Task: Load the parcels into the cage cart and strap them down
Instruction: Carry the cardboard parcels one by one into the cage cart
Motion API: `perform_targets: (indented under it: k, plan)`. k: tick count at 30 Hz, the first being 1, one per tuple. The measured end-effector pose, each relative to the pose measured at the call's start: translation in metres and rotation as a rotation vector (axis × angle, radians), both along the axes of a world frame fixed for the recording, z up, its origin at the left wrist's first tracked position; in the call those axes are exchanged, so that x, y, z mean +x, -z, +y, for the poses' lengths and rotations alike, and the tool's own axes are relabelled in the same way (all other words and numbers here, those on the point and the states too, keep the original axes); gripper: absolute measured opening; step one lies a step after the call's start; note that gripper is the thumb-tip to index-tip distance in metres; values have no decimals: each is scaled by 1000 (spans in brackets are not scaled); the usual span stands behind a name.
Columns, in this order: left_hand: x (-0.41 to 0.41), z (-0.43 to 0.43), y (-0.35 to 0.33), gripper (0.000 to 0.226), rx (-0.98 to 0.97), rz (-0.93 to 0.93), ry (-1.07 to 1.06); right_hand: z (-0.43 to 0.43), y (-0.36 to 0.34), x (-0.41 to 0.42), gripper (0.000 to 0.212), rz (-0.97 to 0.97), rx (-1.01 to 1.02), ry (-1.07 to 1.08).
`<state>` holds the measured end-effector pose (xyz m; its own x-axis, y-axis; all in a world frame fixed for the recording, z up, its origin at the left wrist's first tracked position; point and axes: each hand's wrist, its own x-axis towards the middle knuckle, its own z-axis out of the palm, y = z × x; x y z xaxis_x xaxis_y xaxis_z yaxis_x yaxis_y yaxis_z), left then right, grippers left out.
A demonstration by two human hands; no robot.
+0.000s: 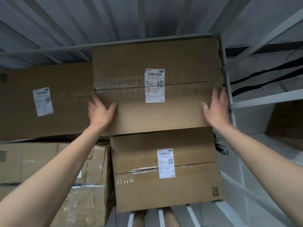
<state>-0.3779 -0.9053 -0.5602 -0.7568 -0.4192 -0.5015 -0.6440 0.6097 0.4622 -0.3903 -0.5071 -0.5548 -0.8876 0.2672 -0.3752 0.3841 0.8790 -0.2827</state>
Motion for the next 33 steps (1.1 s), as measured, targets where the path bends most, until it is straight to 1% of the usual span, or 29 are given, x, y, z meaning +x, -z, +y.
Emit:
perform_targets:
  k: [3, 5, 6, 8, 10, 11, 13, 16, 19, 21, 23, 26, 28, 29, 31, 33]
  plan:
    - [56, 30, -19, 94, -79, 73, 147, -32, -12, 60, 82, -24, 11, -152]
    - [107, 48, -25, 90, -98, 111, 237, -58, -15, 114, 89, -109, -28, -193]
    - [135, 57, -25, 89, -101, 95, 310, -70, -14, 140, 93, -174, -44, -202]
    - [186, 72, -18, 92, -76, -49, 448, -86, -7, 186, 99, -323, -51, -229]
    - [225, 83, -2, 100, -75, -286, 566, -91, 6, 217, 102, -469, -32, -287]
    - [239, 86, 7, 104, -102, -376, 639, -91, 13, 228, 105, -520, -20, -325]
    - [254, 87, 32, 112, -170, -440, 745, -86, 34, 236, 111, -547, 13, -385]
    - [255, 86, 66, 121, -174, -500, 845, -75, 63, 230, 121, -626, 65, -416]
    - [255, 95, 94, 129, -148, -561, 876, -71, 85, 225, 126, -688, 109, -454]
    - [253, 102, 105, 135, -181, -582, 861, -72, 95, 223, 125, -681, 132, -461]
    - [246, 106, 111, 138, -195, -572, 851, -69, 101, 216, 123, -660, 110, -439]
    - [234, 105, 114, 137, -162, -569, 847, -66, 105, 205, 119, -646, 74, -415]
    - [235, 104, 110, 132, -170, -556, 842, -67, 103, 204, 116, -635, 78, -409]
    - [237, 103, 107, 126, -171, -541, 835, -67, 100, 206, 114, -629, 81, -401]
    - [239, 99, 99, 113, -173, -492, 833, -67, 92, 207, 107, -607, 95, -397]
    - [238, 88, 87, 107, -188, -439, 854, -78, 80, 208, 102, -573, 98, -404]
